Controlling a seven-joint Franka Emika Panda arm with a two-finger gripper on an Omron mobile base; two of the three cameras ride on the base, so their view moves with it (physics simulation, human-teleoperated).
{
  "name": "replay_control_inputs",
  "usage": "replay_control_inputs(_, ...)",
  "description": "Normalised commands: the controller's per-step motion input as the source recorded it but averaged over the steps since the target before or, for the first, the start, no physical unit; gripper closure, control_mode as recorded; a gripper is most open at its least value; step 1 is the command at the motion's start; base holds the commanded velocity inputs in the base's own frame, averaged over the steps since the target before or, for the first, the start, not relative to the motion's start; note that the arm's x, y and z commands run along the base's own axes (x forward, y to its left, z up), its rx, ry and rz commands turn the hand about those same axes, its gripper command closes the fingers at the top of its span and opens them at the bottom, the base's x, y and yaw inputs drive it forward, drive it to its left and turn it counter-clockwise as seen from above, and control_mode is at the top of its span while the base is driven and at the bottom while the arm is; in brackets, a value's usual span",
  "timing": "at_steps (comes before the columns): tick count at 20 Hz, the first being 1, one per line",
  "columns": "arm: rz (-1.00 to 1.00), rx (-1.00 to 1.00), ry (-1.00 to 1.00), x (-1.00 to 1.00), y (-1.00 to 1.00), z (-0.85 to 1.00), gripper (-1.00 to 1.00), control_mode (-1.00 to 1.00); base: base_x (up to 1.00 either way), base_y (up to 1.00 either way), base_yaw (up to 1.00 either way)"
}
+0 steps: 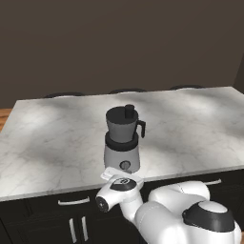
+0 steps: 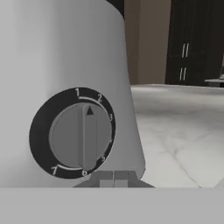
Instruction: Grab the garlic and lemon wedge from the fridge, place them in the blender, close the lid, and turn on the blender to create a marinade.
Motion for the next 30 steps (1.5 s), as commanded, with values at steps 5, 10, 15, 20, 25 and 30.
replay_control_inputs(5,0.01,0.00,0.07,-0.09,0.00,-0.18,1.00,-1.00,0.00,0.00,0.00)
replay_control_inputs(10,0.00,0.00,0.03,-0.04,0.00,-0.18,1.00,-1.00,0.00,0.00,0.00)
replay_control_inputs(15,0.00,0.00,0.00,0.11,0.00,0.00,1.00,-1.00,0.00,0.00,0.00)
replay_control_inputs(20,0.00,0.00,0.00,0.21,0.00,-0.01,1.00,-1.00,0.00,0.00,0.00)
replay_control_inputs(25,0.00,0.00,0.00,0.20,0.00,-0.04,1.00,-1.00,0.00,0.00,0.00)
replay_control_inputs(30,0.00,0.00,0.00,0.03,0.00,0.00,1.00,-1.00,0.00,0.00,0.00)
